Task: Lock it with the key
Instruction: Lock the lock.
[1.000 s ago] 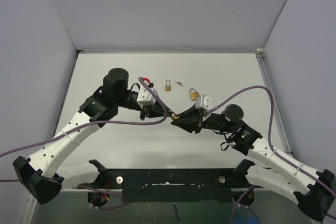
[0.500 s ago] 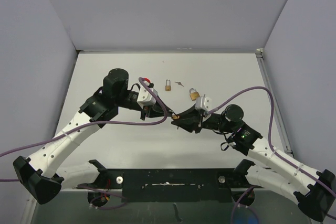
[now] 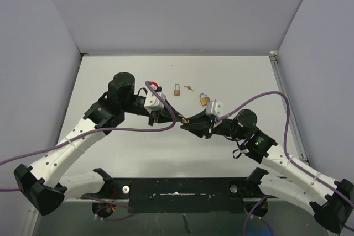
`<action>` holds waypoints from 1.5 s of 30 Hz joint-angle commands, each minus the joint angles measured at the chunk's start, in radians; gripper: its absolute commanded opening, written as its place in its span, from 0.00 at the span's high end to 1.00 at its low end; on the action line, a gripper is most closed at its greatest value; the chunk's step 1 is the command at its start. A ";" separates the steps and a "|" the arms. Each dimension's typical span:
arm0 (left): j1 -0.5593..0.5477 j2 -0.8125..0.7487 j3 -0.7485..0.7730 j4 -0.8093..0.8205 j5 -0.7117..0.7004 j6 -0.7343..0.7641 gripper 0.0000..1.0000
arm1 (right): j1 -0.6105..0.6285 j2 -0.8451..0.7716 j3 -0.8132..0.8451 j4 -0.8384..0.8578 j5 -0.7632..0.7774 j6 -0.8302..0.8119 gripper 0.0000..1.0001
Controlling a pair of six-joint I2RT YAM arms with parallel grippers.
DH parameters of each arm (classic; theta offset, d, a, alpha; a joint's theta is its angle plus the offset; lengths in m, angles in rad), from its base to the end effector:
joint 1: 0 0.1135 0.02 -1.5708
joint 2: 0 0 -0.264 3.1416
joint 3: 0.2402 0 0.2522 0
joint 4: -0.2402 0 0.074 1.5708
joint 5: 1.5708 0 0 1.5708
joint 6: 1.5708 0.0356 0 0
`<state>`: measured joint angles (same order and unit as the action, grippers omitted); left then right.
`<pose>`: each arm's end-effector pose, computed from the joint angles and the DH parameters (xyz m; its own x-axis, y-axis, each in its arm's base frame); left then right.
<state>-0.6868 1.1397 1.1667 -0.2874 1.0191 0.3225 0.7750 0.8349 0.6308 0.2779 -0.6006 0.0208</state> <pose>0.1683 -0.1772 0.3961 0.1182 0.1179 -0.9860 0.9818 -0.1622 0.0983 0.1273 0.1529 0.3259 0.0323 0.0556 -0.9979 -0.9808 0.1939 -0.0209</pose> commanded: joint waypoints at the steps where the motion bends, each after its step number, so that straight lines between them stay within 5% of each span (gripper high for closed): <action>1: -0.023 0.007 -0.014 0.006 -0.001 -0.007 1.00 | 0.017 -0.011 0.107 0.150 0.019 -0.021 1.00; 19: -0.031 0.025 -0.104 0.077 -0.057 -0.026 1.00 | 0.027 0.005 0.236 0.185 0.013 -0.030 1.00; 31: 0.005 0.002 -0.215 0.299 -0.020 -0.155 1.00 | 0.034 -0.033 0.193 0.449 0.035 0.062 1.00; 43: 0.055 -0.054 -0.247 0.505 -0.071 -0.319 1.00 | 0.034 -0.021 0.242 0.173 0.037 0.015 1.00; 45: 0.055 -0.083 -0.239 0.527 -0.116 -0.339 1.00 | 0.035 -0.005 0.244 0.102 0.063 0.011 0.86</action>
<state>-0.6441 1.0649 0.9581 0.2489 1.0035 0.0525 0.7837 0.8570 0.7502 0.2237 -0.5533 0.0242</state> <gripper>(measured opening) 0.039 0.195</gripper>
